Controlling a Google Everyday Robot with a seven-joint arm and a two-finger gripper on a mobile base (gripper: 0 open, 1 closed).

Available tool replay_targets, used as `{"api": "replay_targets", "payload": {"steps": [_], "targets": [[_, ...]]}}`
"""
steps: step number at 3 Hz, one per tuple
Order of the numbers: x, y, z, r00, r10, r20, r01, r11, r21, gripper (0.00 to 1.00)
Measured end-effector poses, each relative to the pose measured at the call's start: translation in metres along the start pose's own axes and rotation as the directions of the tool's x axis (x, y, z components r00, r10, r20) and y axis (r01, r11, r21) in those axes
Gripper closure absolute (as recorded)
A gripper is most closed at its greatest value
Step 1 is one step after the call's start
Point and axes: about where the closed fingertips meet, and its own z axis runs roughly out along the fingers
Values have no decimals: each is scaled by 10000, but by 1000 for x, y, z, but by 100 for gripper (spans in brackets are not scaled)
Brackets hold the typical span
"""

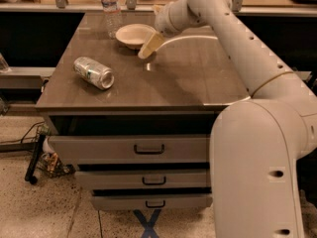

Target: Move paper bowl near water bottle

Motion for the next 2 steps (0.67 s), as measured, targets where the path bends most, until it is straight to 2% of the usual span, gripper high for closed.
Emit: {"api": "replay_targets", "payload": {"steps": [1, 2], "targets": [[33, -57, -80, 9919, 1270, -40, -1254, 9832, 1326, 0], [47, -98, -143, 9829, 1841, 77, -1799, 9496, 2568, 0]]}}
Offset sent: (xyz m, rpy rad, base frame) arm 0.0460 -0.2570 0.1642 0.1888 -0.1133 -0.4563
